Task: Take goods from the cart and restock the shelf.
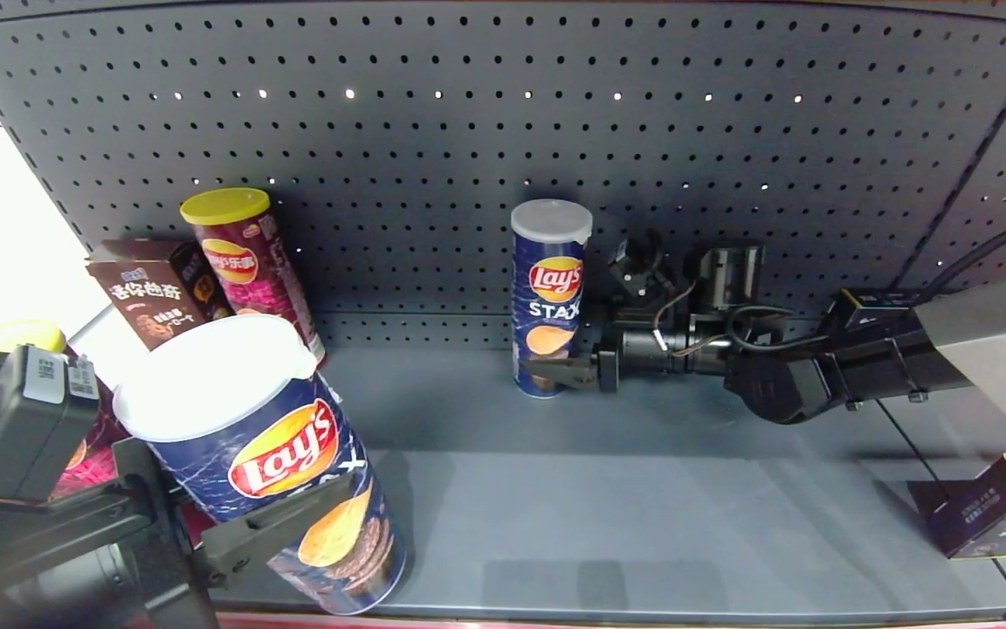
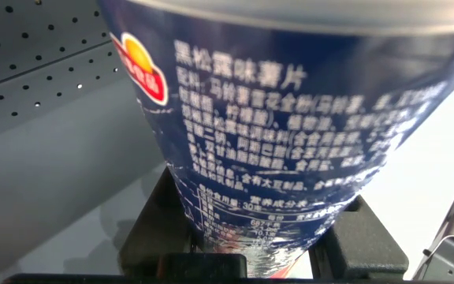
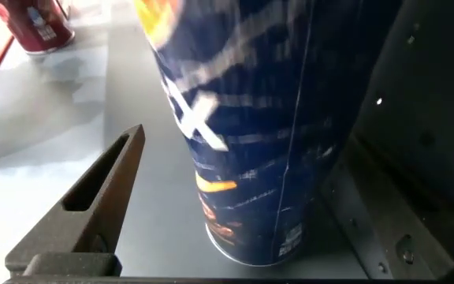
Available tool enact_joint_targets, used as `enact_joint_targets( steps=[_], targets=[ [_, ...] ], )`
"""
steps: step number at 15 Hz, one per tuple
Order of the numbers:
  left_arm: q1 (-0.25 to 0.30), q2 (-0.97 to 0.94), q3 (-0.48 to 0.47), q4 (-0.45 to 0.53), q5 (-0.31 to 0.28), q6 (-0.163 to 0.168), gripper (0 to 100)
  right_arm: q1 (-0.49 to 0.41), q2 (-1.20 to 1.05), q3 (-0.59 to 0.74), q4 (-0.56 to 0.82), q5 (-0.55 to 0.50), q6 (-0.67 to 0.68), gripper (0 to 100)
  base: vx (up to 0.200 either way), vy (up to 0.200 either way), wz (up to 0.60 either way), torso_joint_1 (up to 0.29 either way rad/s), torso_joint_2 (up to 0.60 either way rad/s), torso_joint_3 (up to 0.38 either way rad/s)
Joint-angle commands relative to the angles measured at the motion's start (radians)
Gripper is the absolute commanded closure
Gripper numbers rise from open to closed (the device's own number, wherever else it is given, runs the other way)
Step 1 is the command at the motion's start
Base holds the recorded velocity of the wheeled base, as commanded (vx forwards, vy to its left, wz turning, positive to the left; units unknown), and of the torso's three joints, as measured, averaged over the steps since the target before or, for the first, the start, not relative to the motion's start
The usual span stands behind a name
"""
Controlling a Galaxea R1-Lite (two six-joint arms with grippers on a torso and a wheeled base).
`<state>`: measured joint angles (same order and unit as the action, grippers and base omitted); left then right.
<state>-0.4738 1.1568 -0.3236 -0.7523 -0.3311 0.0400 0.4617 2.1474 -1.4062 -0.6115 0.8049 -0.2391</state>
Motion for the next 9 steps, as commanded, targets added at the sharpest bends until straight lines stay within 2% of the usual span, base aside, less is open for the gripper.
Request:
enact_joint_targets(
  steps=[1,5,6,9],
  targets=[
    [0.000,0.000,0.000,-0.001,0.001,0.000,100,0.005,0.020,-0.002,-0.001,-0.001,0.000,0,0.000,0.000,0.00,0.000,0.00,0.000],
    [0.000,0.000,0.000,-0.001,0.003,0.000,100,0.009,0.058,-0.048,0.001,-0.003,0.000,0,0.000,0.000,0.00,0.000,0.00,0.000],
    [0.000,0.000,0.000,-0.001,0.003,0.000,100,0.017,0.074,-0.066,-0.001,0.007,0.000,100,0.000,0.000,0.00,0.000,0.00,0.000],
    [0.000,-0.003,0.001,-0.001,0.004,0.000,100,0.040,0.075,-0.089,0.002,-0.030,0.003,100,0.000,0.000,0.00,0.000,0.00,0.000]
  ],
)
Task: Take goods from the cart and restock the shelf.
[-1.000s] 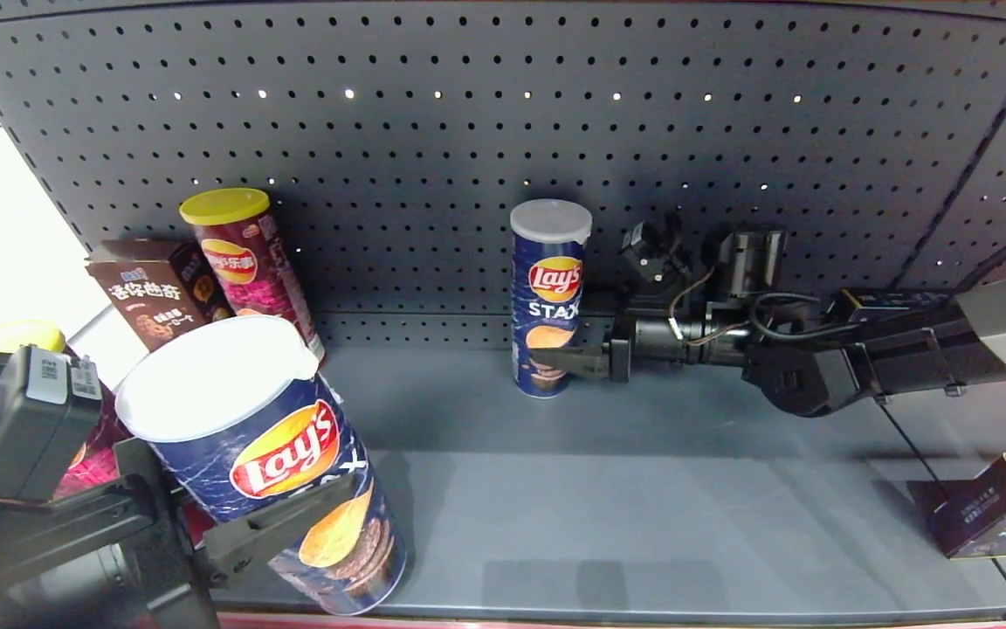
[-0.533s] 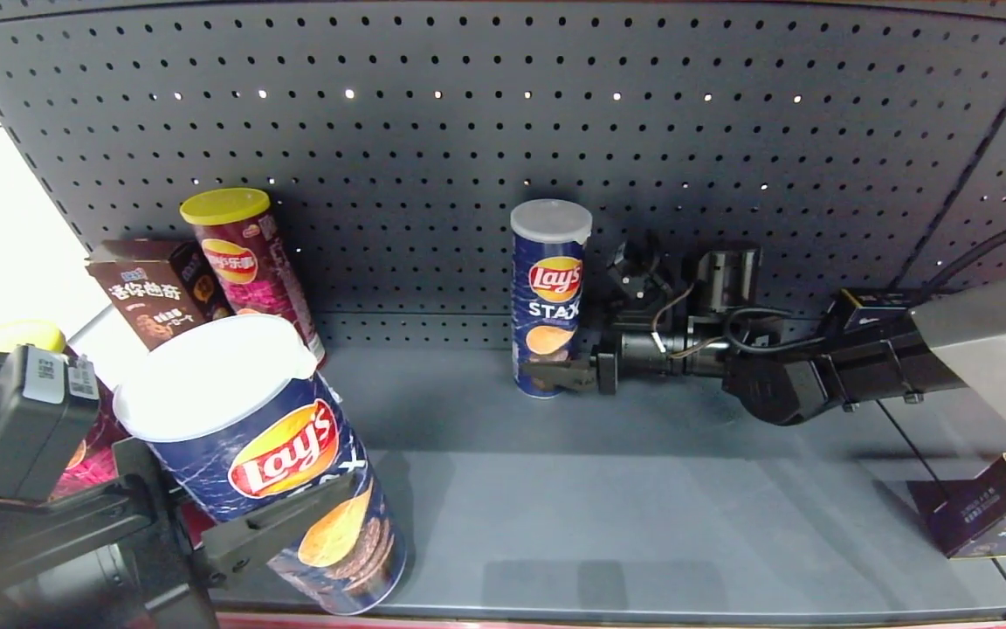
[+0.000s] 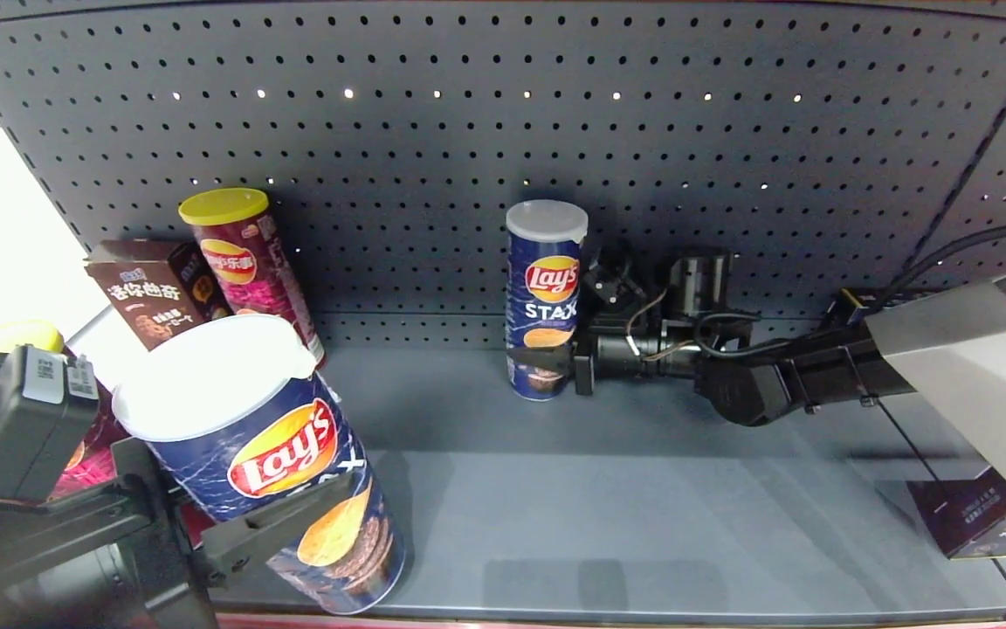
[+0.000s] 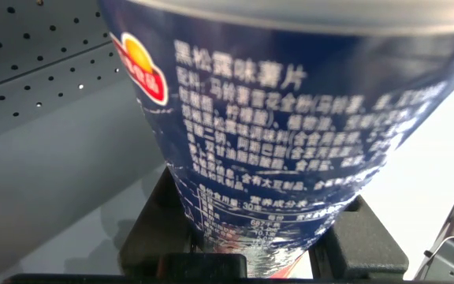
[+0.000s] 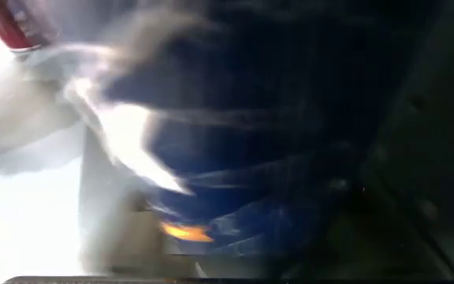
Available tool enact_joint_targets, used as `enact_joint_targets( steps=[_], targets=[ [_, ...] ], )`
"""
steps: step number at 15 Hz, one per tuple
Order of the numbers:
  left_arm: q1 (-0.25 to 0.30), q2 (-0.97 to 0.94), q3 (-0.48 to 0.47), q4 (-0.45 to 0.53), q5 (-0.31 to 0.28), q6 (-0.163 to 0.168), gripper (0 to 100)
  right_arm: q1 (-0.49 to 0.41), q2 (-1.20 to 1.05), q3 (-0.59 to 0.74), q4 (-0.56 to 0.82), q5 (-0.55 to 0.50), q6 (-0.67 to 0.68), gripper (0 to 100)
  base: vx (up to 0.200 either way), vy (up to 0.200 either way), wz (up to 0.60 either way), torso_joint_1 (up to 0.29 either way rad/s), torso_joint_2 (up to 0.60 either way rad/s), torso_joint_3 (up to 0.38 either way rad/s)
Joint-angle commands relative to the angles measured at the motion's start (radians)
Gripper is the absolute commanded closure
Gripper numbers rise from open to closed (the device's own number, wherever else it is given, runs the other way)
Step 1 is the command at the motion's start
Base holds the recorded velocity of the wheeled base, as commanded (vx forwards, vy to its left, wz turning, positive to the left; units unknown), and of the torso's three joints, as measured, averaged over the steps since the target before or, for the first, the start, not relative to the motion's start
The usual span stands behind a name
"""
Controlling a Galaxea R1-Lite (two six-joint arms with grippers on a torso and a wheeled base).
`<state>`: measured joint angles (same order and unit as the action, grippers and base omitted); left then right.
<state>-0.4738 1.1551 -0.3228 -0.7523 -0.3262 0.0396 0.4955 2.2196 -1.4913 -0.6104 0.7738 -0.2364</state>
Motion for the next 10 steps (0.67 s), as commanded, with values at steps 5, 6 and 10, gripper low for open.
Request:
enact_joint_targets(
  steps=[5,6,10],
  targets=[
    [0.000,-0.003,-0.001,-0.001,-0.002,0.000,100,0.005,-0.126,0.112,-0.022,-0.039,-0.008,100,0.000,0.000,0.00,0.000,0.00,0.000],
    [0.000,-0.003,-0.001,-0.001,-0.002,0.000,100,0.006,-0.209,0.197,-0.020,-0.062,-0.004,100,0.000,0.000,0.00,0.000,0.00,0.000],
    [0.000,-0.018,-0.004,-0.004,-0.005,0.002,100,0.047,-0.403,0.517,-0.114,-0.113,-0.003,100,0.000,0.000,0.00,0.000,0.00,0.000]
  ],
)
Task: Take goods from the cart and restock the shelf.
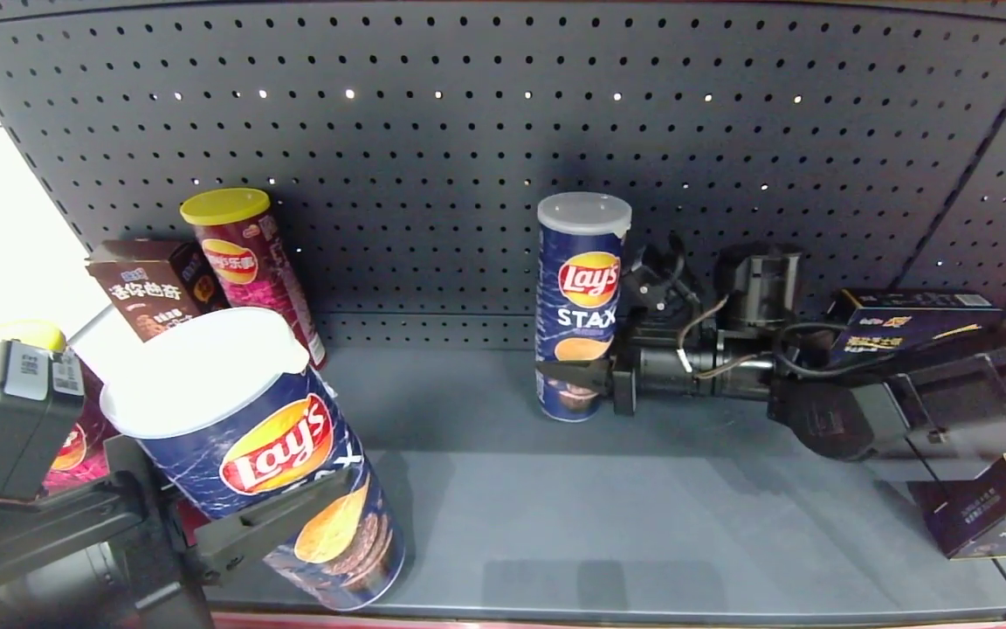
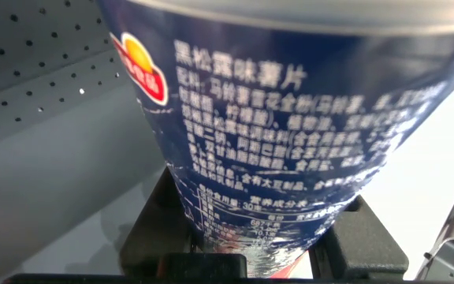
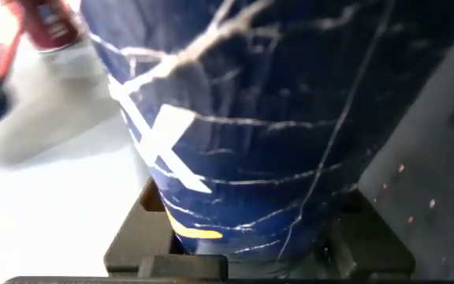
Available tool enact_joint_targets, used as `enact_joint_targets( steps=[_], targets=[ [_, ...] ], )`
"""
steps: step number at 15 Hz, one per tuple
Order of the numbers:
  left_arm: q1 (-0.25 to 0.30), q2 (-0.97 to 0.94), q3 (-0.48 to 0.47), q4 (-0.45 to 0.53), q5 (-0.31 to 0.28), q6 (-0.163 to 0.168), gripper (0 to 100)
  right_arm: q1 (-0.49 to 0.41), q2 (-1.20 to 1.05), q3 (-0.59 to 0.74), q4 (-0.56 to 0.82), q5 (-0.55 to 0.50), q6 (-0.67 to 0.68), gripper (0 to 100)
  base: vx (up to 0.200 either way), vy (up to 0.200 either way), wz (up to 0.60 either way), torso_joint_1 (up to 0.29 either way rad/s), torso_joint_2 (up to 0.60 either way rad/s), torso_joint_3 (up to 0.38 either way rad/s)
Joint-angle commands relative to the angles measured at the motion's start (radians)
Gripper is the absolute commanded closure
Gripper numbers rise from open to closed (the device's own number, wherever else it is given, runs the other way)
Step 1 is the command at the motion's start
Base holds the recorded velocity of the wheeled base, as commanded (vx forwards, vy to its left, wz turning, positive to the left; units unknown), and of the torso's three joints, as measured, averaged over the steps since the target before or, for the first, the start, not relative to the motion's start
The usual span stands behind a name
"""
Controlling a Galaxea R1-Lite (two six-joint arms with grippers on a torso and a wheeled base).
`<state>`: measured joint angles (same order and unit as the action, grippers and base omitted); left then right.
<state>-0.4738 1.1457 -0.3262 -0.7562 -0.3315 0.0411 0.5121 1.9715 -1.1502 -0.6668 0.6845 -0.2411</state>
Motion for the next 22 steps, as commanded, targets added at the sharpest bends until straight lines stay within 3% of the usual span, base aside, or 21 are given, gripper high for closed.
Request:
enact_joint_targets(
  steps=[1,4,7,11,22],
  targets=[
    [0.000,-0.014,0.001,0.000,0.000,0.000,100,0.046,-0.180,0.244,-0.108,-0.048,0.003,100,0.000,0.000,0.00,0.000,0.00,0.000],
    [0.000,-0.014,-0.001,0.001,0.000,0.000,100,0.137,-0.252,0.434,-0.234,-0.152,0.077,100,0.000,0.000,0.00,0.000,0.00,0.000],
    [0.000,-0.012,-0.001,0.000,0.002,0.002,100,0.221,-0.263,0.535,-0.326,-0.255,0.111,100,0.000,0.000,0.00,0.000,0.00,0.000],
    [0.000,-0.014,0.001,0.001,0.003,0.002,100,0.243,-0.258,0.639,-0.387,-0.266,0.112,100,0.000,0.000,0.00,0.000,0.00,0.000],
    [0.000,-0.014,0.004,0.001,0.005,0.002,100,0.238,-0.175,0.649,-0.462,-0.261,0.109,100,0.000,0.000,0.00,0.000,0.00,0.000]
  ],
)
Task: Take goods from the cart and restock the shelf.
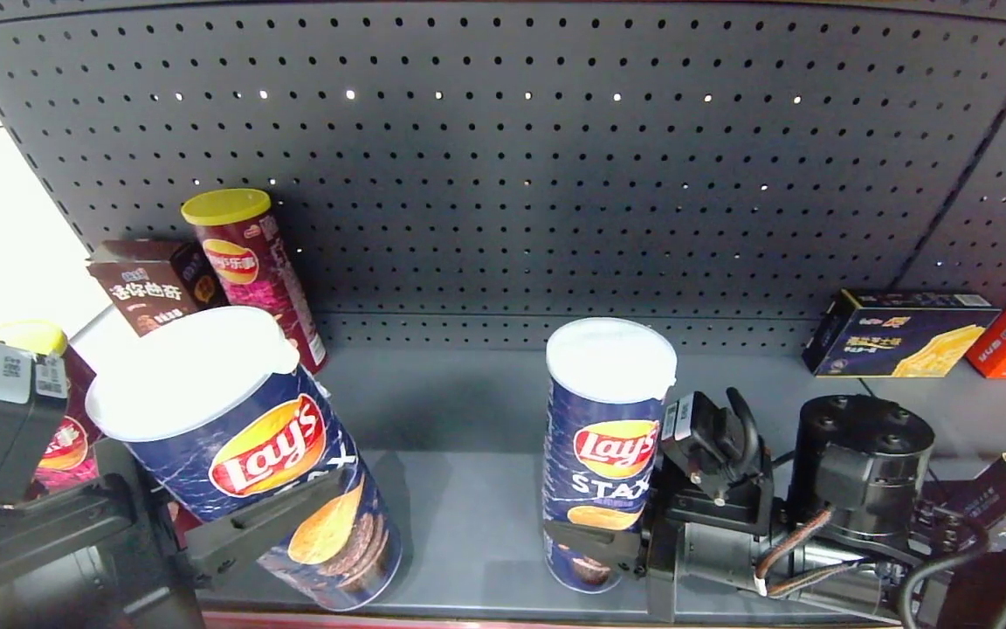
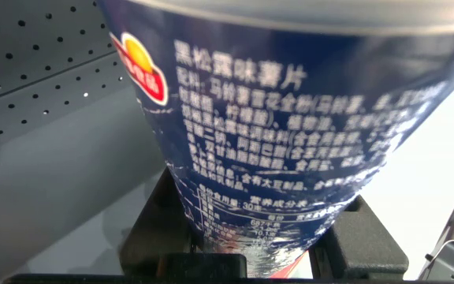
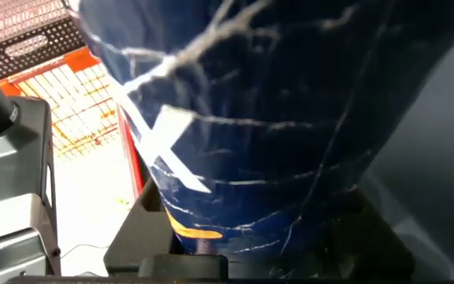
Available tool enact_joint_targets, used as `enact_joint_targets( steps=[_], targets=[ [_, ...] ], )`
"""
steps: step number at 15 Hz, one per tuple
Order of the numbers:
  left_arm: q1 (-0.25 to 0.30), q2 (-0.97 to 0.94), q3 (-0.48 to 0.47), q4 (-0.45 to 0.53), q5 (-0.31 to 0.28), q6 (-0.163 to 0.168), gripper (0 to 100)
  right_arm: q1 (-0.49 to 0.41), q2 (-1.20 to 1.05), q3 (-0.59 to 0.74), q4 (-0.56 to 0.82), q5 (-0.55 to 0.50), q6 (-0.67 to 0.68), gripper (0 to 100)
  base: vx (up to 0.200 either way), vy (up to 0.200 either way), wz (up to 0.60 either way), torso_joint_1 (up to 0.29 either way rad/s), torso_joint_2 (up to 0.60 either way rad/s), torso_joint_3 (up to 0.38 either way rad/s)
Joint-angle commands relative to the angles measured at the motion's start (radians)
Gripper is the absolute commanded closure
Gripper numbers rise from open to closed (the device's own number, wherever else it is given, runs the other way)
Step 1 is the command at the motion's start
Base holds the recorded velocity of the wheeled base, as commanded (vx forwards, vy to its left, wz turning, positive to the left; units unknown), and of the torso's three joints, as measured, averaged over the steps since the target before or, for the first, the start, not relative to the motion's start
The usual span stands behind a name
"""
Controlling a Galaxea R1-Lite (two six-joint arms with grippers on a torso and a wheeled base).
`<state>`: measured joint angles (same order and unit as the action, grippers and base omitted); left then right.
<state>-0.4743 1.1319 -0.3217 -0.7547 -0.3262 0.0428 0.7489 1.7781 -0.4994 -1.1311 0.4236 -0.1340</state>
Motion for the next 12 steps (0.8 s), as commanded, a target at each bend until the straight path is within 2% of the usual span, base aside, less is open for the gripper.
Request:
enact_joint_targets(
  steps=[1,9,12],
  targets=[
    [0.000,0.000,0.004,0.000,-0.001,0.000,100,0.001,0.020,-0.001,0.002,0.001,-0.004,0,0.000,0.000,0.00,0.000,0.00,0.000],
    [0.000,-0.011,0.013,0.000,-0.001,0.000,100,-0.028,-0.098,0.056,0.004,-0.019,-0.009,0,0.000,0.000,0.00,0.000,0.00,0.000],
    [0.000,-0.015,0.015,0.000,-0.001,0.000,100,-0.074,-0.256,0.171,0.004,-0.034,-0.009,0,0.000,0.000,0.00,0.000,0.00,0.000]
  ],
)
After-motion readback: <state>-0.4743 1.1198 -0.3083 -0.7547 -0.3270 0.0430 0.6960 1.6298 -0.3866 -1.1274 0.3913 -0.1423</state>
